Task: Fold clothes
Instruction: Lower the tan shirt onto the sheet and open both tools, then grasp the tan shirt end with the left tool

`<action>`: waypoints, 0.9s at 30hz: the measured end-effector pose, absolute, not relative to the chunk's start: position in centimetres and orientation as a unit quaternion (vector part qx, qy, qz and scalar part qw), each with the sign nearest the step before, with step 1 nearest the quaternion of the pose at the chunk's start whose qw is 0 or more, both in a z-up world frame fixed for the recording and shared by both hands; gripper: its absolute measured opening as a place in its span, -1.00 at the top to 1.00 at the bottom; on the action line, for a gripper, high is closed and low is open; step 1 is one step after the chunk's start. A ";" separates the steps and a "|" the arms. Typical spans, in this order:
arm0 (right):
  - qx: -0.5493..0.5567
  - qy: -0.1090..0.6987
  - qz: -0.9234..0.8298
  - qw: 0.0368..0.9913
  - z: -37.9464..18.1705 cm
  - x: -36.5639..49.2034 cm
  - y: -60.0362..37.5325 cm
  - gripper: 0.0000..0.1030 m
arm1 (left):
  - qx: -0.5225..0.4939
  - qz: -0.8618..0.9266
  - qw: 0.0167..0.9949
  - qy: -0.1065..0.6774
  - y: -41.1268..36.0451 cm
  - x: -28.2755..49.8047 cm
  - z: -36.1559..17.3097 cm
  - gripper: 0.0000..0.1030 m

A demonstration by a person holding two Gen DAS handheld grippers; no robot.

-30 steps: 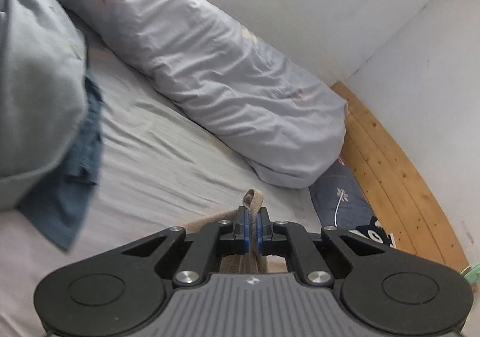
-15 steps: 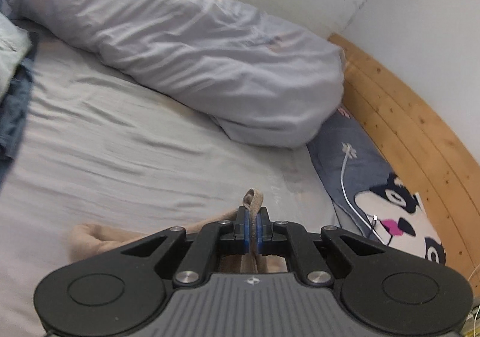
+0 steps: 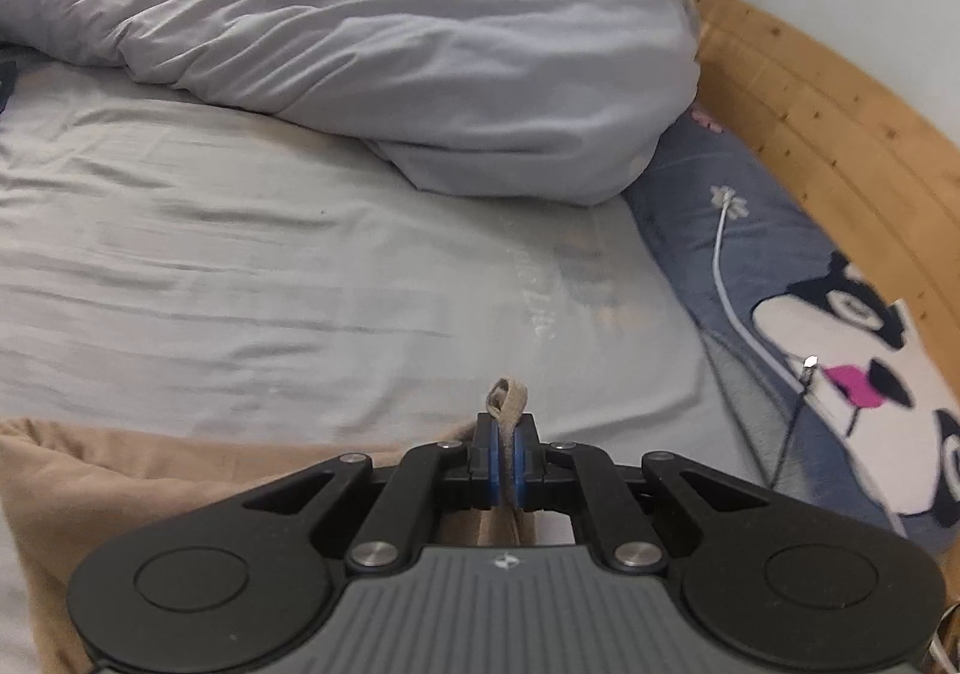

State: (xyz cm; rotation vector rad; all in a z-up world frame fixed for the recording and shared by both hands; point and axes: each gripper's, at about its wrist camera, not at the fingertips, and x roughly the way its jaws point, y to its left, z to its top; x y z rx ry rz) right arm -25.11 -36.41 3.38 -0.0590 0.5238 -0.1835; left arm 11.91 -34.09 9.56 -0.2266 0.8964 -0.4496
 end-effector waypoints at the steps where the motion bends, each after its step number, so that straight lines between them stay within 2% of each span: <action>1: -0.026 0.262 -0.091 0.960 3.2 -24.9 -36.7 0.97 | -0.104 -0.214 0.871 0.430 -34.4 12.1 9.1 0.96; 7: -0.011 0.276 -0.087 0.957 2.0 -24.1 -37.6 0.96 | -0.090 -0.206 0.875 0.428 -35.4 12.5 6.9 0.95; 9: -0.005 0.276 -0.091 0.957 1.9 -24.1 -38.0 0.89 | -0.089 -0.204 0.877 0.426 -35.5 12.5 6.4 0.95; 12: 0.000 0.271 -0.109 0.956 2.0 -24.4 -38.6 0.64 | -0.080 -0.216 0.879 0.418 -35.4 12.4 6.3 0.92; 14: -0.002 0.269 -0.128 0.955 2.0 -24.8 -39.1 0.30 | -0.075 -0.228 0.879 0.413 -35.2 12.4 6.5 0.90; 15: -0.002 0.269 -0.135 0.954 2.0 -24.9 -39.5 0.26 | -0.072 -0.234 0.879 0.409 -35.0 12.5 6.7 0.88; 20: 0.013 0.270 -0.182 0.945 2.2 -25.4 -41.1 0.25 | -0.082 -0.247 0.891 0.372 -32.8 13.0 8.9 0.67; 24: 0.031 0.283 -0.255 0.924 2.2 -25.7 -42.8 0.25 | -0.092 -0.259 0.891 0.361 -29.4 13.8 10.8 0.59; 27: 0.038 0.277 -0.286 0.917 2.4 -26.1 -43.3 0.25 | -0.101 -0.269 0.889 0.357 -25.3 13.9 11.9 0.29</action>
